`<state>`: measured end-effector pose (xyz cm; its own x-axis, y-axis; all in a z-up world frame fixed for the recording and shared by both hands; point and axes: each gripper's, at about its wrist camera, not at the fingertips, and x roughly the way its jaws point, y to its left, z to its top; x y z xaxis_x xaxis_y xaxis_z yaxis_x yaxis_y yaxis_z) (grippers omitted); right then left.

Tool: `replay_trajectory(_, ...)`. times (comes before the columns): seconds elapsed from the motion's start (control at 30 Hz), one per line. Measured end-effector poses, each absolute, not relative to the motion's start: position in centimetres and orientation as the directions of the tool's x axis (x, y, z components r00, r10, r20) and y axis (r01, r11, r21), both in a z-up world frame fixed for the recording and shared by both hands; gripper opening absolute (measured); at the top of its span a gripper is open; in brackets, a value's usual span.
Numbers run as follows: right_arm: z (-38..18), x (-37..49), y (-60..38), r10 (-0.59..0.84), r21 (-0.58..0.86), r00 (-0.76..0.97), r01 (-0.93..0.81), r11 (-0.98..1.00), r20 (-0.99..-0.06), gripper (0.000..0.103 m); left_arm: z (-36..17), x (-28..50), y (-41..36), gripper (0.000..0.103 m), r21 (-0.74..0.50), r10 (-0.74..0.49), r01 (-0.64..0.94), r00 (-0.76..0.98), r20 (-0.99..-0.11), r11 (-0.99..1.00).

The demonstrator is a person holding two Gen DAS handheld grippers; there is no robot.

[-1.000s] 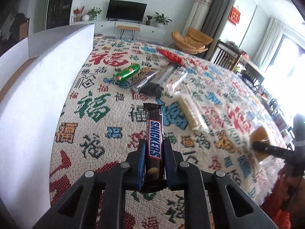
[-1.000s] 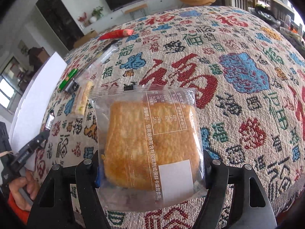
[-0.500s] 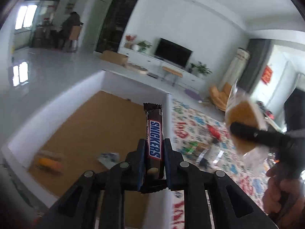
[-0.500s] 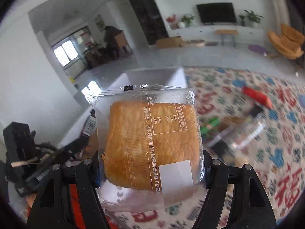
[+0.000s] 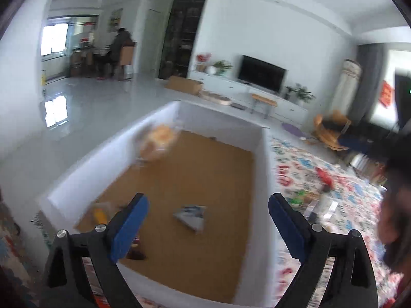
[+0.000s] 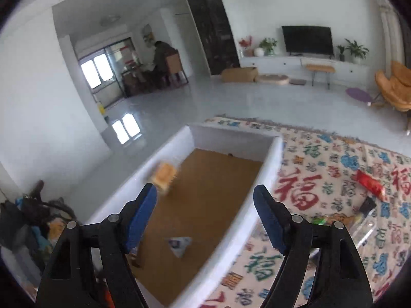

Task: Organize snacks

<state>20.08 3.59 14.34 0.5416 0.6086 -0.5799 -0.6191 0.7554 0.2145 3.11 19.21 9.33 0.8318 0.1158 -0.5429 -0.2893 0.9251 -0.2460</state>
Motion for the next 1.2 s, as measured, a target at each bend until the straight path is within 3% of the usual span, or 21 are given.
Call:
replay_trajectory(0.17, 5.5, 20.0, -7.5, 0.336, -0.004, 0.644, -0.466, 0.885, -0.687, 0.081, 9.8, 4.1, 8.8, 0.100, -0.258, -0.151, 0.011, 0.833, -0.532, 0.966)
replay_trajectory(0.3, -0.2, 20.1, -18.3, 0.095, -0.096, 0.653, -0.251, 0.963, -0.751, 0.081, 6.2, 6.0, 0.4, 0.101, -0.256, -0.319, 0.201, 0.736, -0.598, 0.945)
replay_trajectory(0.43, -2.5, 19.5, -26.6, -0.049, -0.094, 0.653, -0.034, 0.995, -0.756, 0.081, 0.6, 9.5, -4.1, 0.101, -0.108, -0.206, 0.185, 0.665, -0.718, 0.977)
replay_trajectory(0.67, -4.8, 18.9, -29.4, -0.059, -0.030, 0.628, 0.056, 0.998, -0.776, 0.081, -3.1, 12.6, -2.0, 0.101, 0.038, -0.031, 0.086, 0.682, -0.731, 0.996)
replay_trajectory(1.0, -4.8, 18.7, -29.4, -0.058, -0.013, 0.618, 0.077, 0.997, -0.784, 0.086, -5.3, 13.9, -2.1, 0.100, 0.048, -0.026, 0.101, 0.626, -0.780, 0.994)
replay_trajectory(1.2, -4.9, 18.7, -29.4, -0.058, -0.013, 0.618, 0.077, 0.997, -0.784, 0.086, -5.6, 14.4, -1.6, 0.103, -0.004, -0.063, 0.099, 0.600, -0.798, 0.995)
